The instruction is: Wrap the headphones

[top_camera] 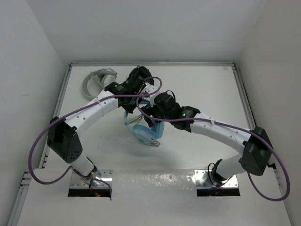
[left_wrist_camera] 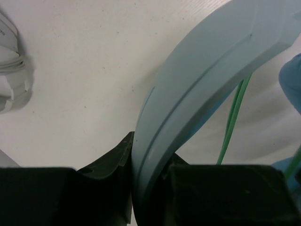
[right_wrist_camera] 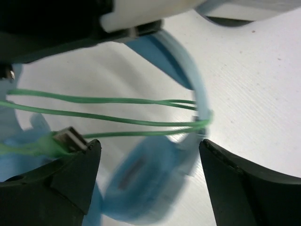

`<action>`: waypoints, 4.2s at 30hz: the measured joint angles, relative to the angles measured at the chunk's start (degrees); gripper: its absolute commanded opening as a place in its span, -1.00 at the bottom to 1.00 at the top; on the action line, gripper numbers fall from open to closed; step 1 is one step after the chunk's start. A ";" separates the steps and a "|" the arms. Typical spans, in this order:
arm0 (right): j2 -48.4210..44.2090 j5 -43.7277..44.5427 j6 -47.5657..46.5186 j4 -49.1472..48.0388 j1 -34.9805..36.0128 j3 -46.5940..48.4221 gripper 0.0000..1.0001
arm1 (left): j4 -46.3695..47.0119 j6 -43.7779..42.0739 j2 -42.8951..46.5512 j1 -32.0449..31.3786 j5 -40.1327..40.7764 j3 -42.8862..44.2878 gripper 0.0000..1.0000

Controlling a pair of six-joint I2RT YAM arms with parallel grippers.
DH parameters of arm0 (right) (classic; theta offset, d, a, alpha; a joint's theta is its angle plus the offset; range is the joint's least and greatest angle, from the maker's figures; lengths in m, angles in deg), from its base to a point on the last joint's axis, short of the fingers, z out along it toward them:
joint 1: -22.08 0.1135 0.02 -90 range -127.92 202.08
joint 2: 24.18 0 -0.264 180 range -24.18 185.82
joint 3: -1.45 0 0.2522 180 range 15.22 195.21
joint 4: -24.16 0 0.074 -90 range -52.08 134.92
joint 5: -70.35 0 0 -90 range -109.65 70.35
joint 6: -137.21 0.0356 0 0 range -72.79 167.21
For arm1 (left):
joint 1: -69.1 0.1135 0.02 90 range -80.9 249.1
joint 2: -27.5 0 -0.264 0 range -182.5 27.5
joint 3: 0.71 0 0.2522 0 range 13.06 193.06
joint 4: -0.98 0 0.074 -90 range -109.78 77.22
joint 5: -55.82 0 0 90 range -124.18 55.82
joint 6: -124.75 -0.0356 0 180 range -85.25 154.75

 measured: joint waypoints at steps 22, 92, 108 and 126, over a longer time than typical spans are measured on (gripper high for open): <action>-16.26 8.41 1.70 10.58 -6.12 -1.97 0.87 | -2.01 -1.62 -2.49 -0.07 2.05 0.39 -1.00; -11.61 -4.46 0.59 10.29 -12.85 0.61 0.92 | 24.74 -17.59 5.62 16.76 -28.46 -33.05 0.69; -4.90 -2.05 5.09 14.53 -25.20 5.95 0.98 | 21.35 -7.10 3.04 44.74 -13.05 -10.05 0.79; -14.69 -1.92 11.58 14.23 -39.78 -10.21 0.98 | 17.22 5.29 8.55 52.70 1.99 -10.67 0.97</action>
